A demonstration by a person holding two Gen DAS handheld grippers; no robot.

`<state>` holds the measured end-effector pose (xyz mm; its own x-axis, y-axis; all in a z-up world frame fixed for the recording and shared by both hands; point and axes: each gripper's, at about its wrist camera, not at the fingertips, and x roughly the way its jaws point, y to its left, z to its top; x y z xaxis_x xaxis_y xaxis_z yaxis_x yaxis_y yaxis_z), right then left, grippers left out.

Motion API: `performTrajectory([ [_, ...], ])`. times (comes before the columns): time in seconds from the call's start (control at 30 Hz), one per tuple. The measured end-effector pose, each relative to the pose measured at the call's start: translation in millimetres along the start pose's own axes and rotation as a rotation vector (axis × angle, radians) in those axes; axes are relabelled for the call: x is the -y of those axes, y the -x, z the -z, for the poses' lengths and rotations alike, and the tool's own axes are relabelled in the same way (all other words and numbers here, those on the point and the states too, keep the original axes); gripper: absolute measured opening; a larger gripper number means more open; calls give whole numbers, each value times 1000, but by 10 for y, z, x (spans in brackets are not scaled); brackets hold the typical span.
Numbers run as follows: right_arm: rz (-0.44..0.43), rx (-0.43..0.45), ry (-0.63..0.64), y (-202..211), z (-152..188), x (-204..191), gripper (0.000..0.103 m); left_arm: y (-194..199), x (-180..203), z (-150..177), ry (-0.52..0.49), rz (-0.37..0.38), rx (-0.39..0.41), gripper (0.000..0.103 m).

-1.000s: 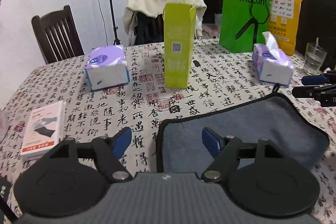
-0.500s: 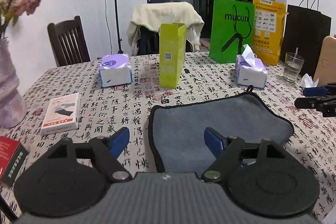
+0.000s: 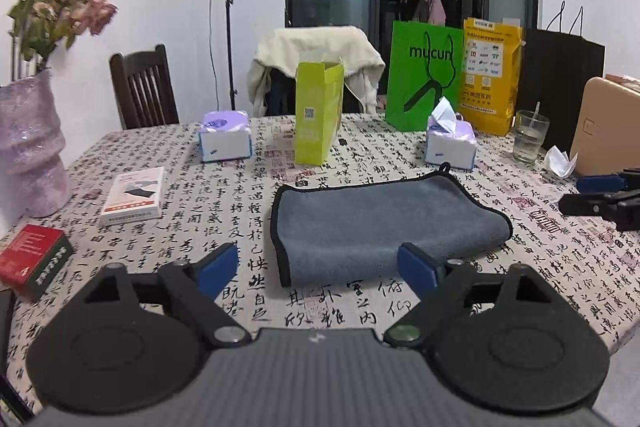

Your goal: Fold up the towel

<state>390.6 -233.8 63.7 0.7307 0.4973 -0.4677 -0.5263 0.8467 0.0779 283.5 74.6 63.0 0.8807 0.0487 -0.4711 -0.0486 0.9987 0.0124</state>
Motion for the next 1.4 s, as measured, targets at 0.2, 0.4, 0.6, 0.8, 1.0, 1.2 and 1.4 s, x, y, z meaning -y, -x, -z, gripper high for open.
performTrajectory([
  [0.2,18,39,24,331,177,-189,91,337,89,163,-8,12,45,102],
  [0.4,22,62,29,588,372,-345,103,589,187,359,-20,31,82,103],
  [0.6,29,79,36,794,559,-468,103,796,242,515,-22,23,104,103],
  [0.8,38,109,41,1002,656,-561,103,982,266,635,-21,9,125,103],
  [1.0,41,132,40,1181,739,-667,103,1158,289,747,-24,10,146,103],
  [1.2,40,150,45,1373,844,-803,103,1399,329,885,-31,3,173,103],
  [1.4,23,175,66,1546,1020,-961,103,1570,394,1070,-44,-3,179,103],
])
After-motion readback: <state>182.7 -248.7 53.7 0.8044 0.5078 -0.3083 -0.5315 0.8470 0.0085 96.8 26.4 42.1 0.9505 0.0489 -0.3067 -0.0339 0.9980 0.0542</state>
